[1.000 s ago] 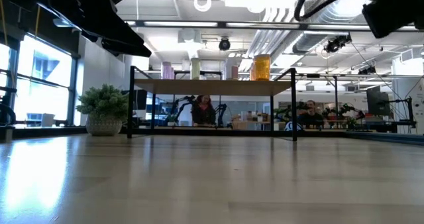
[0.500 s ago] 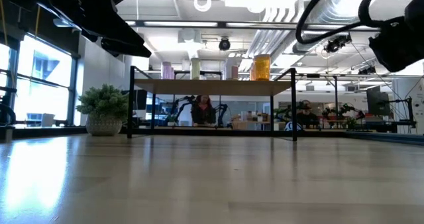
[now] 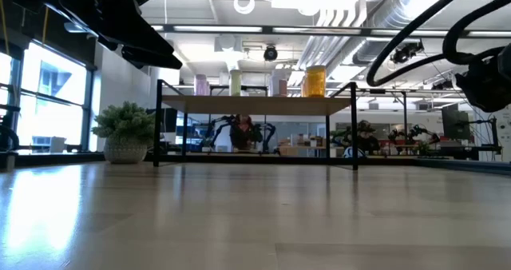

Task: Pick and place medicine bottles onto shelf by color
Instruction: Put the pink pill bottle aligned with the other pink pill bottles on the shelf

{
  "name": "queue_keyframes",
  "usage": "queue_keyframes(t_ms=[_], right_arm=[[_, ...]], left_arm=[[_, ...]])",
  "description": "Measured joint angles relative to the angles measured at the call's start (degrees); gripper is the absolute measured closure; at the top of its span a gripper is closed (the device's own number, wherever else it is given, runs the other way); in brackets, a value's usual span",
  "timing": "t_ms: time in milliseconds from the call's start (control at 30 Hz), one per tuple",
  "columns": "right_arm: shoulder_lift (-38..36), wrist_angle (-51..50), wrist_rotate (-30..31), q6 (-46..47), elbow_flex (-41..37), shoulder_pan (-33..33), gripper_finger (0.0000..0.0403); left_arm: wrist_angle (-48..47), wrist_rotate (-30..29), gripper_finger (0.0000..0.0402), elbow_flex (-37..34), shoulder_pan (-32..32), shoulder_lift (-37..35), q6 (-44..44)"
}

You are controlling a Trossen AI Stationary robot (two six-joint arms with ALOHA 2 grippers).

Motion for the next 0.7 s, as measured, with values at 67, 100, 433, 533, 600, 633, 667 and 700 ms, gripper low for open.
queue_keyframes(t_ms=[67,100,433,533,600,633,667,700], right_arm=[[0.2,-0.3,-0.2,0.0,0.0,0.0,0.0212],[0.2,-0.4,-0.2,-0.1,0.0,0.0,0.0221],[0.0,-1.0,2.1,-0.4,-0.1,0.1,0.0325],[0.2,-0.8,3.2,-2.1,0.3,0.2,0.033],[0.4,-0.7,5.0,-4.1,1.2,0.2,0.0326],[0.5,-0.3,6.7,-5.5,1.9,0.2,0.0322],[0.8,0.8,9.6,-7.3,2.6,0.1,0.0319],[0.9,1.6,12.7,-9.0,3.4,-0.1,0.0316]], left_arm=[[0.0,0.0,0.0158,0.0,0.0,0.0,-0.2],[0.0,0.0,0.0158,0.0,0.0,0.0,-0.2],[0.0,0.0,0.0158,0.0,0.0,0.0,0.0],[0.0,0.0,0.0158,0.0,0.0,0.0,0.0],[0.0,0.0,0.0158,0.0,0.0,0.0,0.0],[0.0,0.0,0.0158,0.0,0.0,0.0,0.0],[0.0,0.0,0.0158,0.0,0.0,0.0,-0.1],[0.0,0.0,0.0158,0.0,0.0,0.0,-0.1]])
